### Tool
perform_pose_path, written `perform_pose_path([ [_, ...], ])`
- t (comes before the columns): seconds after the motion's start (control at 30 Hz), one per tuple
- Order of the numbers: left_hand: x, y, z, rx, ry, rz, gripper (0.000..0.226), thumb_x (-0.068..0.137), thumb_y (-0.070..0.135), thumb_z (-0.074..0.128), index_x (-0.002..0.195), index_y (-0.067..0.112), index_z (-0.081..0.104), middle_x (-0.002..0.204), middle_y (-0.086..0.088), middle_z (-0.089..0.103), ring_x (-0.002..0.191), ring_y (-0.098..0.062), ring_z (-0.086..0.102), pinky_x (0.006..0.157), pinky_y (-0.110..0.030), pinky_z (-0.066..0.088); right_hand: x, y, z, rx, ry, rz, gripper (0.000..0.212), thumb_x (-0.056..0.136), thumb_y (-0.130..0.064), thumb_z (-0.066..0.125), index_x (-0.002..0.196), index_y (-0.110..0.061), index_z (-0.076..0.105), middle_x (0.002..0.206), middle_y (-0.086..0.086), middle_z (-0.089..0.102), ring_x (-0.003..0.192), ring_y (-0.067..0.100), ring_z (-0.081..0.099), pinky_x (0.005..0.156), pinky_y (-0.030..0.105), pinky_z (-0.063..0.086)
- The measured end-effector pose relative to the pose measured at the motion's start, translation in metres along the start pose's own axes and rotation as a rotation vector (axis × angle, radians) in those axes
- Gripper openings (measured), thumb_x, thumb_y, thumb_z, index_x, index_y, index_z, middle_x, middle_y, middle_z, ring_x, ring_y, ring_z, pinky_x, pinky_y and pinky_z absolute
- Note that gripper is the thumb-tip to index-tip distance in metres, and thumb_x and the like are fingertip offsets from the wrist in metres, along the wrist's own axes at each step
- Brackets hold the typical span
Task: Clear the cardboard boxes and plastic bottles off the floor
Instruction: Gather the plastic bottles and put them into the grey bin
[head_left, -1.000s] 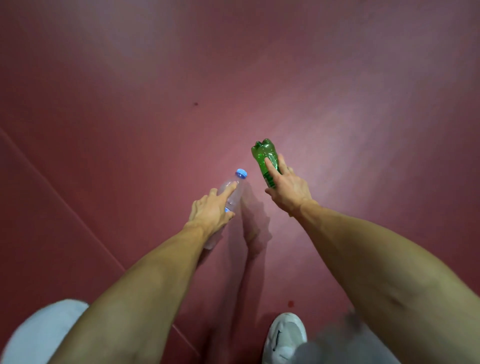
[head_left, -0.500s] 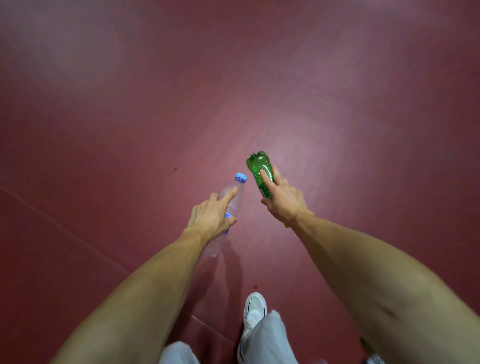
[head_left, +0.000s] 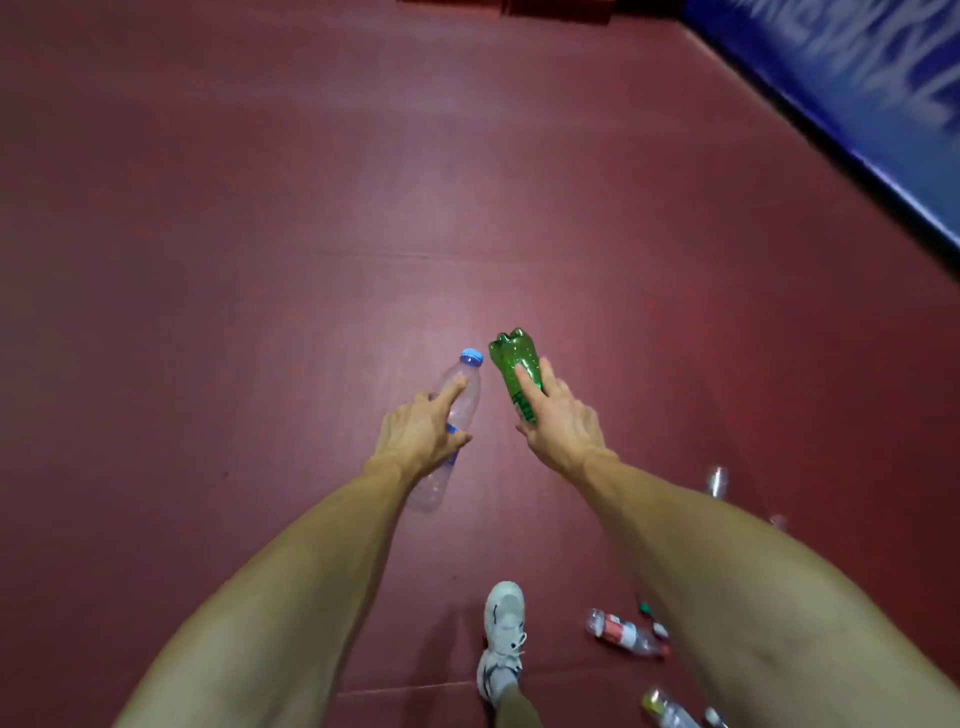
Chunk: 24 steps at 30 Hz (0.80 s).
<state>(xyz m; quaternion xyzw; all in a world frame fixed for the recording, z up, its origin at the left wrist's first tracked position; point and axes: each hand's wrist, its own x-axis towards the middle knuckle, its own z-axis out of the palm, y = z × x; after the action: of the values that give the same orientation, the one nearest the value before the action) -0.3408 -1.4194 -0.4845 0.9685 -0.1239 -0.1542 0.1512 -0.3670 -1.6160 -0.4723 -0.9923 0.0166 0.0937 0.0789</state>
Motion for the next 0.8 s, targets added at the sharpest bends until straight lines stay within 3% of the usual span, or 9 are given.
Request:
perform_pose_path([
  [0.4,-0.073,0.278,0.042,0.18,-0.068,0.6,0.073,0.094,0.052,0.059,0.155,0.043,0.02,0.135,-0.008,0.051,0.108,-0.034,0.062,0.086,-0.037,0.048,-0.247,0.202,-0.047,-0.005,0.12,0.543,0.079,0.1,-0.033,0.057,0.16,-0.033,0.006,0.168,0.002,-0.004,0.147,0.028,0.022,0.096,0.045,0.048],
  [0.8,-0.209,0.61,0.182,0.262,-0.167,1.013,0.075,0.094,0.055,0.058,0.156,0.045,0.016,0.144,-0.011,0.047,0.107,-0.035,0.064,0.088,-0.041,0.051,-0.545,0.442,-0.056,0.07,0.144,0.975,0.077,0.101,-0.033,0.056,0.16,-0.033,0.006,0.168,0.002,-0.003,0.147,0.027,0.027,0.099,0.044,0.047],
])
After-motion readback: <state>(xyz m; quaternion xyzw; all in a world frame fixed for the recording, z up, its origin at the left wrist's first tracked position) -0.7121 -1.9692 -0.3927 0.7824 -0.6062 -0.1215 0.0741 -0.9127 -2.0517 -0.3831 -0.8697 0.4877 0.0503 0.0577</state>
